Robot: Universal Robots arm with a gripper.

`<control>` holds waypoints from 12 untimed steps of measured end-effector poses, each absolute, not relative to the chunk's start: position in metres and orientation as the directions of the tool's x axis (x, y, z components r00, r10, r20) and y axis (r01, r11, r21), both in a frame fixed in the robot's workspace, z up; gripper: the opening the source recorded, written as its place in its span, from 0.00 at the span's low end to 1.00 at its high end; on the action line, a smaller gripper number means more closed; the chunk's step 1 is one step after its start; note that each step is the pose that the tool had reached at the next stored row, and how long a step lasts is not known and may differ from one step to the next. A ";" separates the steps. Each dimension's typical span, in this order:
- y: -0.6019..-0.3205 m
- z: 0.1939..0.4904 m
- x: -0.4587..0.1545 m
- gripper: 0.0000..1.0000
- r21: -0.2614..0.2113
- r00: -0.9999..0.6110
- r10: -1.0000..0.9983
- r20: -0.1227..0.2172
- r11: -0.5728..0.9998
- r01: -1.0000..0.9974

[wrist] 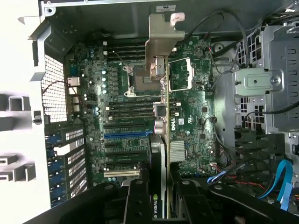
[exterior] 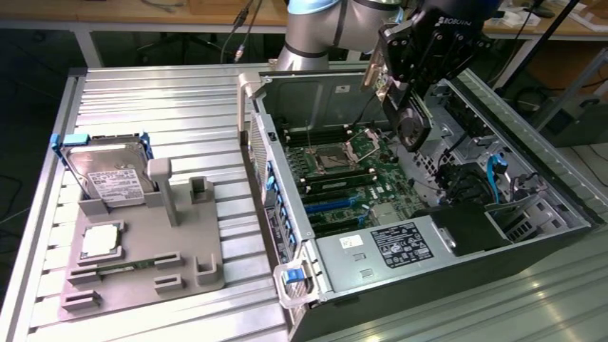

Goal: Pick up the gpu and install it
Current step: 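Insert the gpu into the slot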

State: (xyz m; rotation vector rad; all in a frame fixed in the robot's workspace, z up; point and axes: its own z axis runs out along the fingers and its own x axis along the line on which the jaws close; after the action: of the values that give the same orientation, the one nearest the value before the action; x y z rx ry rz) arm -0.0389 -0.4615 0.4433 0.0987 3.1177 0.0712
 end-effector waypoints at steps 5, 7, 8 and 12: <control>-0.462 0.443 -0.039 0.27 0.046 -0.998 0.064 -0.020 0.997 0.063; -0.461 0.443 -0.039 0.27 0.046 -0.998 0.064 -0.020 0.997 0.063; -0.461 0.443 -0.039 0.27 0.046 -0.998 0.064 -0.020 0.997 0.063; -0.461 0.443 -0.039 0.27 0.046 -0.998 0.059 -0.020 0.997 0.058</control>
State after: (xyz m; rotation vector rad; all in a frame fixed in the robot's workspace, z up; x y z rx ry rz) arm -0.0389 -0.4614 0.4433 0.0915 3.1180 0.0713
